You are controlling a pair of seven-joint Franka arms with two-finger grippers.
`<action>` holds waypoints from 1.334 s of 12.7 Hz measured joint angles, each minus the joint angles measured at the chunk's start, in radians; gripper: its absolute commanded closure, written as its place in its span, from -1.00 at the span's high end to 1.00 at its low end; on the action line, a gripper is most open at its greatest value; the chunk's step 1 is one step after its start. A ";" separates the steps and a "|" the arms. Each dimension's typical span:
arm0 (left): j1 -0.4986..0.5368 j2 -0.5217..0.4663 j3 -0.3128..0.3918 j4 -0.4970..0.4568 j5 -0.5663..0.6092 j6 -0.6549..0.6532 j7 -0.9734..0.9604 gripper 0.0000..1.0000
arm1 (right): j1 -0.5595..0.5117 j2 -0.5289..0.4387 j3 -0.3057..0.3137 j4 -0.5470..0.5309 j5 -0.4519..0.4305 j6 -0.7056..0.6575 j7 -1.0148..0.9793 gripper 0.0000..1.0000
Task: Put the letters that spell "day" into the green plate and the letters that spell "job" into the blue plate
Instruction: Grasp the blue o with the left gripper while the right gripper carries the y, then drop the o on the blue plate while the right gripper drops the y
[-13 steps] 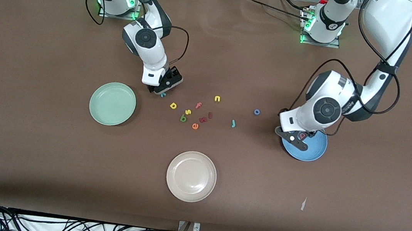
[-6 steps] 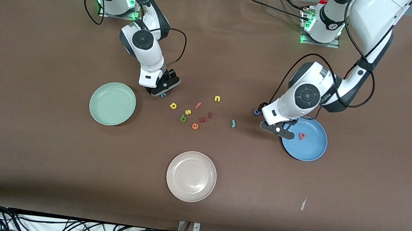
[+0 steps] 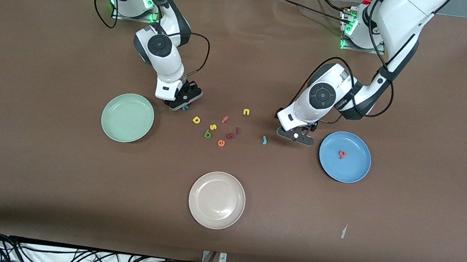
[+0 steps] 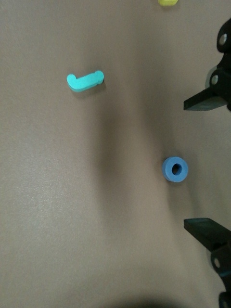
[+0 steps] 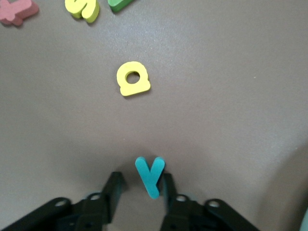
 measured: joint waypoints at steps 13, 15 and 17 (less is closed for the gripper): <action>0.002 0.033 0.000 -0.046 0.138 0.091 -0.086 -1.00 | -0.057 -0.167 -0.005 0.035 0.000 -0.182 -0.105 -0.95; 0.004 0.033 0.000 -0.044 0.147 0.090 -0.086 -1.00 | -0.111 -0.220 -0.015 0.035 0.000 -0.218 -0.199 -0.94; 0.014 0.020 0.002 -0.029 0.158 0.050 -0.075 -1.00 | -0.140 -0.224 -0.076 0.034 0.000 -0.219 -0.321 -0.92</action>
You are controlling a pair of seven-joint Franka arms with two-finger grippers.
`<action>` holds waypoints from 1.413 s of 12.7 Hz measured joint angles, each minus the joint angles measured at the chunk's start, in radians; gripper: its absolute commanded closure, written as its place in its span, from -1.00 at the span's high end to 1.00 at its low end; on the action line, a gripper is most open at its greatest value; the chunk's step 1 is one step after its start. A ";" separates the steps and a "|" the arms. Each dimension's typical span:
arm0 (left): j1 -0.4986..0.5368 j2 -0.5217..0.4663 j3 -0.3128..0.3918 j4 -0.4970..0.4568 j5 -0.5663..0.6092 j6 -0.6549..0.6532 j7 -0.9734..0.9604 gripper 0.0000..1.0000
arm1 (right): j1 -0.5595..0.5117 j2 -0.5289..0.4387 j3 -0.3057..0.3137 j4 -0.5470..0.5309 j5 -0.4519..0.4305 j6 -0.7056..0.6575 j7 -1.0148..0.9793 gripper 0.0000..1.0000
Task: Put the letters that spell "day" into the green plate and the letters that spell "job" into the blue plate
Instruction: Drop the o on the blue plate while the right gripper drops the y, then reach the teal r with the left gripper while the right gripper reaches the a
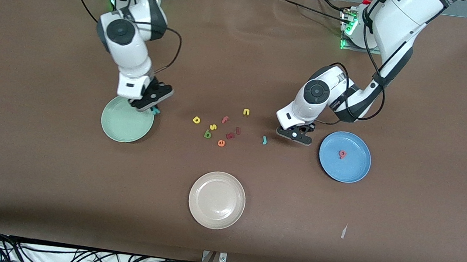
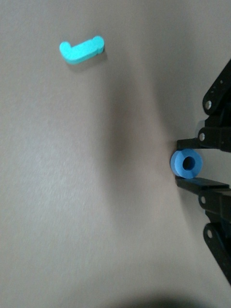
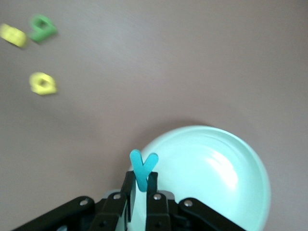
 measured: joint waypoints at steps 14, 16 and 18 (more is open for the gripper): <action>0.250 -0.079 0.005 0.035 0.057 -0.141 0.638 1.00 | 0.085 0.127 0.015 0.111 0.022 0.004 0.277 0.66; 0.249 -0.079 -0.008 0.045 0.053 -0.140 0.636 1.00 | 0.162 0.216 0.019 0.189 0.023 0.005 0.434 0.66; 0.245 -0.079 -0.037 0.083 -0.013 -0.146 0.629 1.00 | 0.210 0.296 0.019 0.262 0.024 0.010 0.526 0.66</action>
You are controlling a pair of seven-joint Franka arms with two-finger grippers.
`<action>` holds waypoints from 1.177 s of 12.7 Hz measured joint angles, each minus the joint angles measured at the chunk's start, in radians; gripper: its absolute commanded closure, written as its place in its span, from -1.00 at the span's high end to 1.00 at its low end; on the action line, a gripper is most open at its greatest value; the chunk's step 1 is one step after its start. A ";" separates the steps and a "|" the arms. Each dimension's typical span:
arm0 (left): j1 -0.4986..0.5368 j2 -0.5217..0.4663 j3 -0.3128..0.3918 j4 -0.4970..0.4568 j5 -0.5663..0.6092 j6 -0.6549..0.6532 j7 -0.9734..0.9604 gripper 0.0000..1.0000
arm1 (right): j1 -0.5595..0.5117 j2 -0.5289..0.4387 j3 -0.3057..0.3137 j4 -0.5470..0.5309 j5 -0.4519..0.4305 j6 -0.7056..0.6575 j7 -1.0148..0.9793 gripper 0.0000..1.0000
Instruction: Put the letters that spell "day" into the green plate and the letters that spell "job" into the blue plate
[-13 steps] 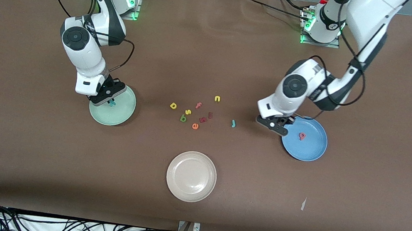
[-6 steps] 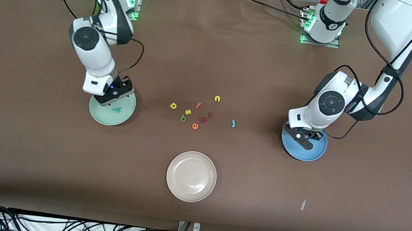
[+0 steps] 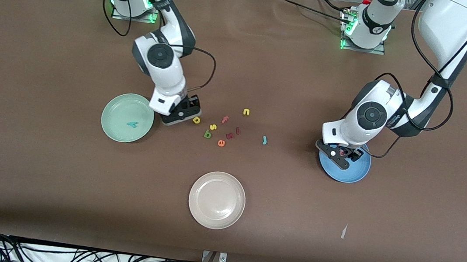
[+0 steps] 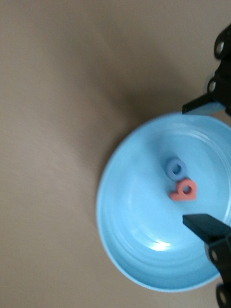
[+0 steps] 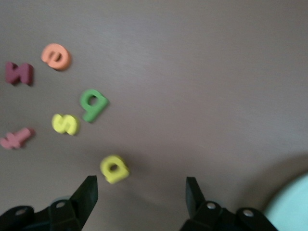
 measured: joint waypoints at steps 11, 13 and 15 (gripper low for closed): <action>-0.286 0.173 -0.003 0.234 -0.139 -0.025 -0.752 1.00 | 0.037 0.115 0.001 0.038 0.000 0.066 0.027 0.46; -0.349 0.215 0.022 0.261 -0.139 -0.022 -0.867 0.95 | 0.037 0.111 0.001 0.024 0.000 0.090 0.027 0.30; -0.389 0.237 0.039 0.279 -0.138 -0.011 -0.930 0.24 | 0.038 0.109 0.001 0.016 0.000 0.099 0.027 0.16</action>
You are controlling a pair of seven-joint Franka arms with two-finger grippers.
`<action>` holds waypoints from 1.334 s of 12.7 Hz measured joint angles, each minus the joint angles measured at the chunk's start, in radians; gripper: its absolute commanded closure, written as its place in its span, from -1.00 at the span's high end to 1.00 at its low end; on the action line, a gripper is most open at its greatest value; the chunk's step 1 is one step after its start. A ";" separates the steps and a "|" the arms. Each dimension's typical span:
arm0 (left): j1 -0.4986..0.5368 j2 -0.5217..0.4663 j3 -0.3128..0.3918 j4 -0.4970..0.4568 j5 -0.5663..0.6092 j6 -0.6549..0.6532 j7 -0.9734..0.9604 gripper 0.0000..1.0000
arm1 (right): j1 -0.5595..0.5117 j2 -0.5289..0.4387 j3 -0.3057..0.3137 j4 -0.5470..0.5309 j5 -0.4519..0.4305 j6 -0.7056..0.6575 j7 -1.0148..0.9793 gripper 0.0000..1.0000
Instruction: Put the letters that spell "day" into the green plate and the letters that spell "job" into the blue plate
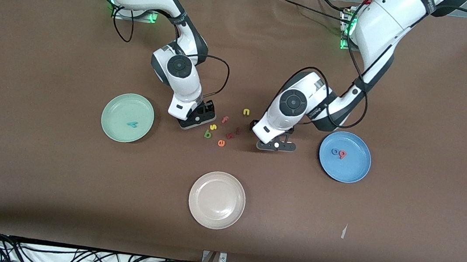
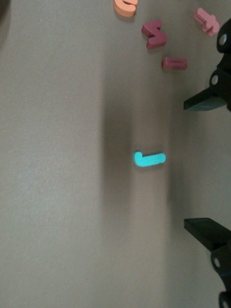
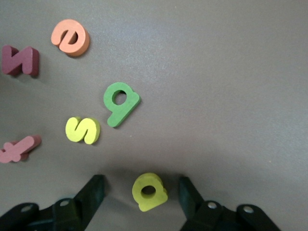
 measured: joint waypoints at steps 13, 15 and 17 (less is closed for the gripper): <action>-0.010 0.056 0.028 0.004 0.073 0.065 -0.041 -0.49 | 0.000 -0.001 -0.014 -0.020 0.000 0.007 -0.032 -0.40; -0.010 0.057 0.028 0.004 0.073 0.065 -0.041 -0.69 | 0.000 -0.001 -0.015 -0.020 0.000 0.007 -0.033 -0.55; -0.011 0.059 0.028 0.004 0.073 0.065 -0.041 -0.71 | -0.001 -0.004 -0.018 -0.020 0.000 0.006 -0.043 -0.55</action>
